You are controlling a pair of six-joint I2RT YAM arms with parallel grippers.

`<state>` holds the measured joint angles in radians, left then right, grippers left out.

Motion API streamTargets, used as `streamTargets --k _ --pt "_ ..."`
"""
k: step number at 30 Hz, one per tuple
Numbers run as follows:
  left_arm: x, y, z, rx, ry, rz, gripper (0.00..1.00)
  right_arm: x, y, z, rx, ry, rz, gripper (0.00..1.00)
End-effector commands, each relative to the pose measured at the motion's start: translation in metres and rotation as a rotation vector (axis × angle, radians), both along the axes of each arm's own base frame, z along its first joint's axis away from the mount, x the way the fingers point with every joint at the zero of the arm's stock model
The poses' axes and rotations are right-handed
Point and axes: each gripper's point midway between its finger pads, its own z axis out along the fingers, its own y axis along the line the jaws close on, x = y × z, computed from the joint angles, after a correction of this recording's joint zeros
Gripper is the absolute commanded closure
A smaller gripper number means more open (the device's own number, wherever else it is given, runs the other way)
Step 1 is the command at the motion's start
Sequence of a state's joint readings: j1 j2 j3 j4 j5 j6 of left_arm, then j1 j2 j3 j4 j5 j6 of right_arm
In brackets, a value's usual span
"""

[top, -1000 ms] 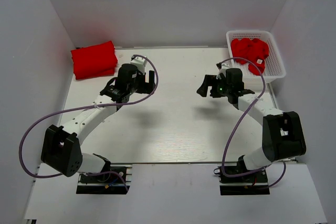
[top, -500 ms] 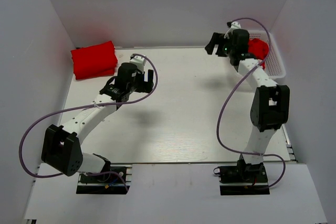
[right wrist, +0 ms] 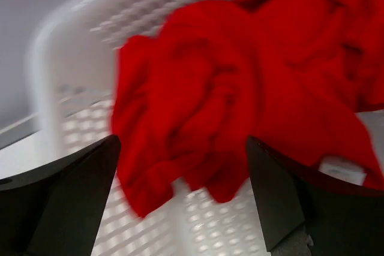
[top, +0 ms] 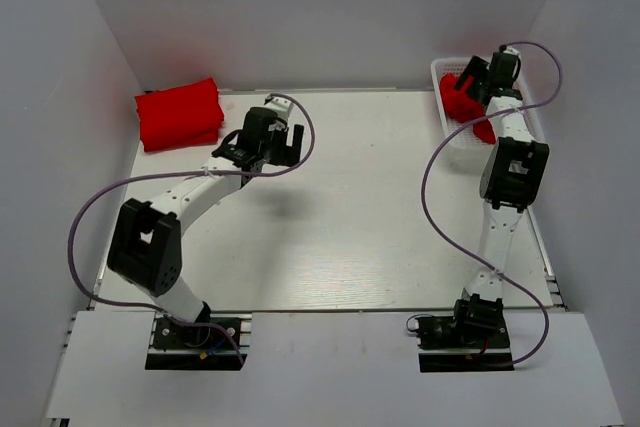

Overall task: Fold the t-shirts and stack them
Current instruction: Grab crumpled tshirt from bin with the right arm

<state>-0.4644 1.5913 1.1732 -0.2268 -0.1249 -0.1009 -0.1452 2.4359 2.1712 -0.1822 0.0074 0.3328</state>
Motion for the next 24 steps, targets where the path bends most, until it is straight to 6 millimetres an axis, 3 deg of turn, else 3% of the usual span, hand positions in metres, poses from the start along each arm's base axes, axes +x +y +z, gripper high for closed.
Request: streamTargets --k 1,2,4,5,6,8,9,13,14,15,17,18,19,20,22,24 --pt "0.022 -0.01 0.024 -0.028 -0.063 -0.021 0.0 0.025 -0.021 0.007 0.028 -0.1 -0.052 0.1" --pt "0.024 -0.013 0.022 -0.025 -0.06 -0.037 0.0 0.032 -0.025 0.019 0.036 -0.141 -0.03 0.1" --pt "0.028 -0.015 0.012 -0.016 -0.042 -0.037 0.0 0.039 -0.034 -0.007 0.044 -0.135 -0.047 0.1" --pt "0.032 -0.019 0.016 -0.026 -0.053 -0.045 0.0 0.042 -0.038 -0.004 0.042 -0.151 -0.052 0.1" --pt "0.034 -0.02 0.021 -0.031 -0.064 -0.045 0.0 0.043 -0.038 -0.019 0.052 -0.137 -0.054 0.1" --pt "0.038 -0.021 0.011 -0.023 -0.044 -0.045 0.0 0.045 -0.041 -0.025 0.042 -0.137 -0.059 0.1" --pt "0.04 -0.022 0.015 -0.027 -0.054 -0.045 0.0 0.045 -0.043 -0.038 0.026 -0.124 -0.053 0.1" --pt "0.041 -0.023 0.007 -0.018 -0.035 -0.045 0.0 0.052 -0.037 -0.04 0.025 -0.161 -0.014 0.14" --pt "0.043 -0.024 0.007 -0.018 -0.035 -0.045 0.0 0.052 -0.035 -0.041 0.025 -0.164 -0.011 0.18" --pt "0.043 -0.025 0.007 -0.026 -0.032 -0.039 0.0 0.053 -0.034 -0.041 0.036 -0.169 -0.015 0.34" --pt "0.043 -0.025 0.007 -0.035 -0.029 -0.033 0.0 0.054 -0.037 -0.03 0.04 -0.205 -0.03 0.53" --pt "0.043 -0.025 0.007 -0.035 -0.029 -0.033 0.0 0.056 -0.041 -0.022 0.043 -0.234 -0.05 0.7" --pt "0.042 -0.025 0.014 -0.048 -0.039 -0.028 0.0 0.056 -0.042 -0.022 0.041 -0.239 -0.059 0.79" --pt "0.037 -0.023 0.01 -0.052 -0.028 -0.023 0.0 0.057 -0.046 -0.001 0.031 -0.285 -0.07 0.97" --pt "0.034 -0.022 0.013 -0.064 -0.033 -0.017 0.0 0.055 -0.046 0.015 0.033 -0.309 -0.074 1.0" --pt "0.031 -0.016 0.02 -0.07 -0.046 -0.008 0.0 0.053 -0.044 0.057 0.013 -0.379 -0.052 1.0"
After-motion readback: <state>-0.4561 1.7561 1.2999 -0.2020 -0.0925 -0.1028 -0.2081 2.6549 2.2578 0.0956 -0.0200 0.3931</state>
